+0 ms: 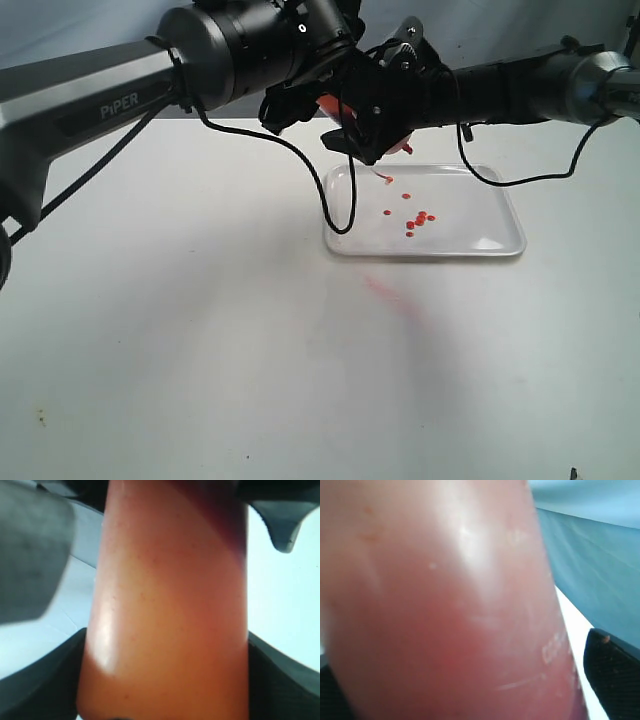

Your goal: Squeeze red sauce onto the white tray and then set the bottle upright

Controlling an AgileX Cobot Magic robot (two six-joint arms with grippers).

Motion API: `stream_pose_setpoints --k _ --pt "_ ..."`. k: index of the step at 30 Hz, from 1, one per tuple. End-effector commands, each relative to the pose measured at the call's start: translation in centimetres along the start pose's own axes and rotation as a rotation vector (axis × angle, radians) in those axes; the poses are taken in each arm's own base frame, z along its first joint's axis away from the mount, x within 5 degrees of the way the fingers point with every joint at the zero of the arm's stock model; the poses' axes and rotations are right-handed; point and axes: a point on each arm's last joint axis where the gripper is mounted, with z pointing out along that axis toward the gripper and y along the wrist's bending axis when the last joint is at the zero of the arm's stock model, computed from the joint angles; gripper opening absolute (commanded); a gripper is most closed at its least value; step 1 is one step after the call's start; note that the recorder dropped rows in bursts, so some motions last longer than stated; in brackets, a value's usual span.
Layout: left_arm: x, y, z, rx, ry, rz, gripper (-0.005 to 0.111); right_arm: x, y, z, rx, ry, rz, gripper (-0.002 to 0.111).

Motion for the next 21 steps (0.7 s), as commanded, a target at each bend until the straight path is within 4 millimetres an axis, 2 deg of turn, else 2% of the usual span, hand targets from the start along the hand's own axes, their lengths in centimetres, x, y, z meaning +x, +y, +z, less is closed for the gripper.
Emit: stream_pose_setpoints --k 1,11,13,14,15,16,18,21 --pt "0.46 1.31 -1.12 -0.072 -0.012 -0.034 0.000 -0.41 -0.19 -0.39 -0.003 -0.015 -0.002 0.105" --pt "0.46 1.31 -1.12 -0.072 -0.012 -0.034 0.000 -0.46 -0.06 -0.37 -0.014 -0.020 -0.024 0.105" --pt "0.46 1.31 -1.12 -0.072 -0.012 -0.034 0.000 -0.43 -0.14 -0.37 -0.006 -0.016 -0.007 0.100" --pt "0.46 1.31 -1.12 -0.072 -0.012 -0.034 0.000 -0.37 -0.29 -0.37 0.011 -0.009 -0.007 0.086" --pt "0.46 1.31 -1.12 -0.072 -0.012 -0.034 0.000 -0.35 -0.35 -0.37 0.017 -0.007 -0.007 0.077" --pt "0.46 1.31 -1.12 -0.072 -0.012 -0.034 0.000 -0.31 -0.33 -0.37 0.015 -0.003 -0.012 0.056" --pt "0.46 1.31 -1.12 -0.072 -0.012 -0.034 0.000 -0.06 -0.07 -0.37 -0.015 0.024 -0.049 0.001" --pt "0.46 1.31 -1.12 -0.072 -0.012 -0.034 0.000 -0.06 -0.07 -0.37 -0.015 0.024 -0.049 0.000"
